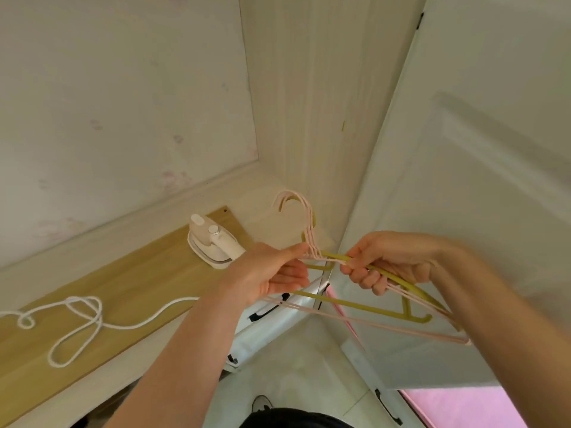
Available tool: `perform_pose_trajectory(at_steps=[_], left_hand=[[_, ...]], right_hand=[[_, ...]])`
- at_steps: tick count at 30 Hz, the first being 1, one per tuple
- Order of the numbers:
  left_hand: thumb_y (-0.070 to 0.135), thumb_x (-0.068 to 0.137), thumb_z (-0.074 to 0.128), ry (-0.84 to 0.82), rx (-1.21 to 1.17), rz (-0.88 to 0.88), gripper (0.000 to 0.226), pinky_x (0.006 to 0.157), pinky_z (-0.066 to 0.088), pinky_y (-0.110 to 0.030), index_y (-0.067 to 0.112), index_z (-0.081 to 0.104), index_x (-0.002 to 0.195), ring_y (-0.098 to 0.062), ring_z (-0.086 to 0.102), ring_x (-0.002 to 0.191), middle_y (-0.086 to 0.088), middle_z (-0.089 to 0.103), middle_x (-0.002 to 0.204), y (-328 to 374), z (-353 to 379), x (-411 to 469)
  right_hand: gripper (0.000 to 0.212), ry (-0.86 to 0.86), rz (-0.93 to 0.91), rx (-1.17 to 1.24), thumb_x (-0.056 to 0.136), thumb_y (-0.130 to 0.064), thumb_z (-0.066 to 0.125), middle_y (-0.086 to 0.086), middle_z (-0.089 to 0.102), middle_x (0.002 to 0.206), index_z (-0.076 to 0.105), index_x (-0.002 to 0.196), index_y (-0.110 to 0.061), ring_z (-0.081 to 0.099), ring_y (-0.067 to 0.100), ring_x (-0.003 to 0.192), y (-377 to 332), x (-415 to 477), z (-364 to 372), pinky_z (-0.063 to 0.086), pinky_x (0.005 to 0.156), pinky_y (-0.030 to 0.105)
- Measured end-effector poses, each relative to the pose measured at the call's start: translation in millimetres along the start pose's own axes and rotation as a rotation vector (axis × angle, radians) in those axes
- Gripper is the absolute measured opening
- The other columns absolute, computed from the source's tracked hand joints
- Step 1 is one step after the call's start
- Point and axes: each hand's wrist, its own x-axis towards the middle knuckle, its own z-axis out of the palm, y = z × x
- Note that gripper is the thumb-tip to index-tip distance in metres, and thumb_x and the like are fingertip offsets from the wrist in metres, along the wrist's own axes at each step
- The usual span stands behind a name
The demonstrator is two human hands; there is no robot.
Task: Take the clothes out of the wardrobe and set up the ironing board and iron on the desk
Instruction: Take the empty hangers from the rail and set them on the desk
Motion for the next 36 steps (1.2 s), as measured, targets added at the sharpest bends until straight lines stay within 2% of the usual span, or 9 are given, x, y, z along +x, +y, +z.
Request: perform_pose_trajectory(at_steps=[3,6,9,11,13,16,18,22,36], left_hand=[[0.04,0.075,0.077,0.027,0.27,0.096,0.032,0.048,0.047,-0.018,0.009,0.071,0.072,-0.009,0.061,0.05,-0.002,0.067,0.06,8.9,-14.0,-2.1],[0.038,0.071,0.081,0.053,0.418,0.234,0.027,0.048,0.039,-0.019,0.015,0.067,0.069,-0.007,0.046,0.048,0.002,0.055,0.054,18.9,-23.7,-4.3],[0.043,0.064,0.082,0.016,0.427,0.299,0.043,0.062,0.043,-0.02,0.018,0.073,0.098,-0.007,0.055,0.072,0.003,0.069,0.086,24.6,-18.5,-7.7],[0.055,0.058,0.078,-0.024,0.435,0.318,0.062,0.087,0.047,-0.027,0.022,0.07,0.111,-0.008,0.06,0.1,0.005,0.071,0.108,22.8,-12.3,-9.0],[0.055,0.071,0.07,-0.061,0.472,0.358,0.04,0.103,0.039,-0.031,0.028,0.074,0.1,0.0,0.059,0.108,0.013,0.072,0.106,18.1,-6.5,-9.1],[0.045,0.09,0.056,-0.096,0.434,0.369,0.026,0.102,0.037,-0.025,0.028,0.074,0.099,0.013,0.06,0.1,0.021,0.071,0.101,10.6,0.6,-10.5],[0.04,0.094,0.051,-0.13,0.348,0.358,0.032,0.1,0.044,-0.023,0.022,0.067,0.115,-0.001,0.065,0.104,0.006,0.073,0.106,5.5,5.0,-9.4],[0.036,0.097,0.046,-0.141,0.286,0.389,0.036,0.09,0.053,-0.023,0.014,0.067,0.115,-0.017,0.068,0.1,-0.008,0.073,0.104,-0.7,13.3,-11.0],[0.039,0.098,0.044,0.027,0.369,0.525,0.04,0.087,0.056,-0.036,0.011,0.073,0.096,-0.023,0.069,0.081,-0.009,0.068,0.083,14.0,41.4,-31.7]], right_hand=[[0.017,-0.056,0.004,-0.007,0.093,0.002,0.043,0.003,0.044,0.061,0.054,0.083,-0.004,0.034,0.008,0.047,1.3,0.3,0.2,0.028,0.041,0.017],[0.018,-0.081,0.002,-0.014,0.094,0.003,0.042,0.003,0.043,0.061,0.054,0.082,-0.003,0.034,0.008,0.047,1.5,-0.3,2.3,0.028,0.041,0.016],[0.018,-0.094,-0.006,0.009,0.095,0.003,0.041,0.004,0.042,0.062,0.053,0.083,-0.003,0.034,0.007,0.048,1.9,-3.5,1.9,0.029,0.041,0.016],[0.016,-0.11,-0.005,0.023,0.095,0.002,0.042,0.004,0.042,0.063,0.054,0.085,-0.003,0.034,0.007,0.048,3.5,-4.6,0.0,0.03,0.041,0.016],[0.015,-0.129,0.011,0.023,0.095,0.001,0.042,0.003,0.042,0.063,0.054,0.086,-0.002,0.035,0.007,0.048,6.5,-3.7,-0.9,0.03,0.042,0.016],[0.016,-0.14,0.043,0.007,0.095,0.001,0.042,0.002,0.043,0.062,0.054,0.086,-0.002,0.035,0.006,0.047,13.3,0.9,-0.7,0.031,0.042,0.016],[0.015,-0.138,0.076,-0.022,0.095,0.001,0.042,0.002,0.044,0.061,0.054,0.086,-0.002,0.035,0.006,0.046,17.6,2.9,-0.1,0.032,0.041,0.016],[0.014,-0.136,0.088,-0.043,0.096,0.001,0.042,0.003,0.044,0.061,0.053,0.088,-0.002,0.035,0.007,0.046,24.4,0.0,-0.9,0.032,0.041,0.016],[0.018,-0.08,-0.039,-0.067,0.097,0.001,0.038,0.001,0.043,0.06,0.051,0.086,-0.004,0.033,0.005,0.043,25.5,-27.6,10.8,0.028,0.039,0.014]])
